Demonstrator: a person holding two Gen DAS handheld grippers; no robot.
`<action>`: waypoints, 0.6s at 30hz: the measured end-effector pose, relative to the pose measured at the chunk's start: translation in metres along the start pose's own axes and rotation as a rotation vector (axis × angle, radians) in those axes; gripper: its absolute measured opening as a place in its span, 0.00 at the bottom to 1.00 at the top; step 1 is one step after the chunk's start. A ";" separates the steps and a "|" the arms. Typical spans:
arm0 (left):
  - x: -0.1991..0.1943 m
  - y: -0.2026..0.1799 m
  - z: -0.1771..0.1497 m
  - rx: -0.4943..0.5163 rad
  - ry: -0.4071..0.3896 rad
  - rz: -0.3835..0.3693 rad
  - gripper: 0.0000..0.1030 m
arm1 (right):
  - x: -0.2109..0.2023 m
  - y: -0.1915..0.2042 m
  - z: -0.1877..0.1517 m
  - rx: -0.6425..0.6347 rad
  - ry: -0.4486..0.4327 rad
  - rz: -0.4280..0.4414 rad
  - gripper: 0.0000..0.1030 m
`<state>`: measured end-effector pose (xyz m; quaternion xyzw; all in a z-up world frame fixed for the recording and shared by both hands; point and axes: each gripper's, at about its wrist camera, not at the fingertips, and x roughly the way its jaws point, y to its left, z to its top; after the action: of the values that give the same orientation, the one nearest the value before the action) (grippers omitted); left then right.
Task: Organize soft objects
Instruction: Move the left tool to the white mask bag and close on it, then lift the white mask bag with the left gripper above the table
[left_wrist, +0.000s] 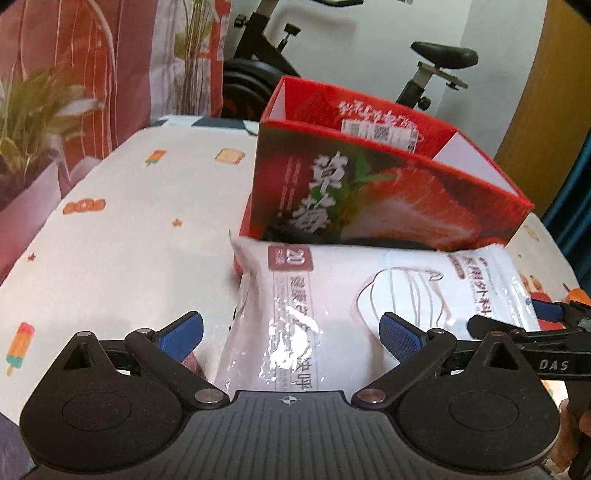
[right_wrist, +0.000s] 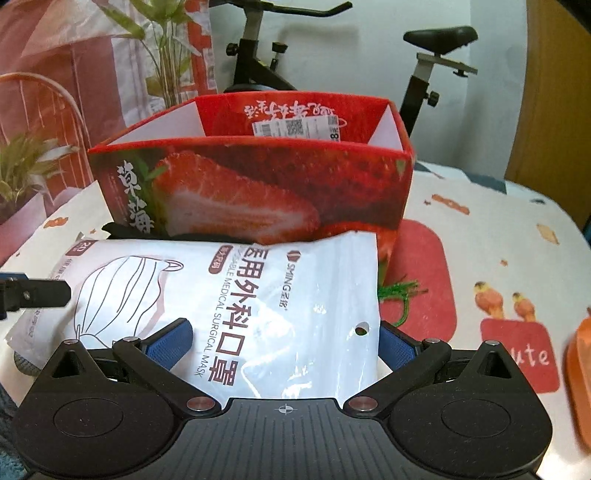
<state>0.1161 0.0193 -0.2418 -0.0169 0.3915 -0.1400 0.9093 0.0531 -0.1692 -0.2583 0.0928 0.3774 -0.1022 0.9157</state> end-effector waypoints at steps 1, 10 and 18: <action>0.001 0.000 0.000 0.000 0.004 0.001 0.97 | 0.001 -0.002 -0.002 0.009 -0.001 0.007 1.00; 0.008 0.004 -0.004 -0.017 0.021 -0.019 0.88 | 0.004 -0.006 -0.012 0.030 -0.001 0.028 1.00; 0.006 -0.002 -0.006 0.040 -0.011 -0.037 0.70 | 0.005 -0.008 -0.014 0.040 0.004 0.032 1.00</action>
<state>0.1152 0.0166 -0.2497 -0.0066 0.3831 -0.1645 0.9089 0.0451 -0.1735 -0.2724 0.1174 0.3756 -0.0949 0.9144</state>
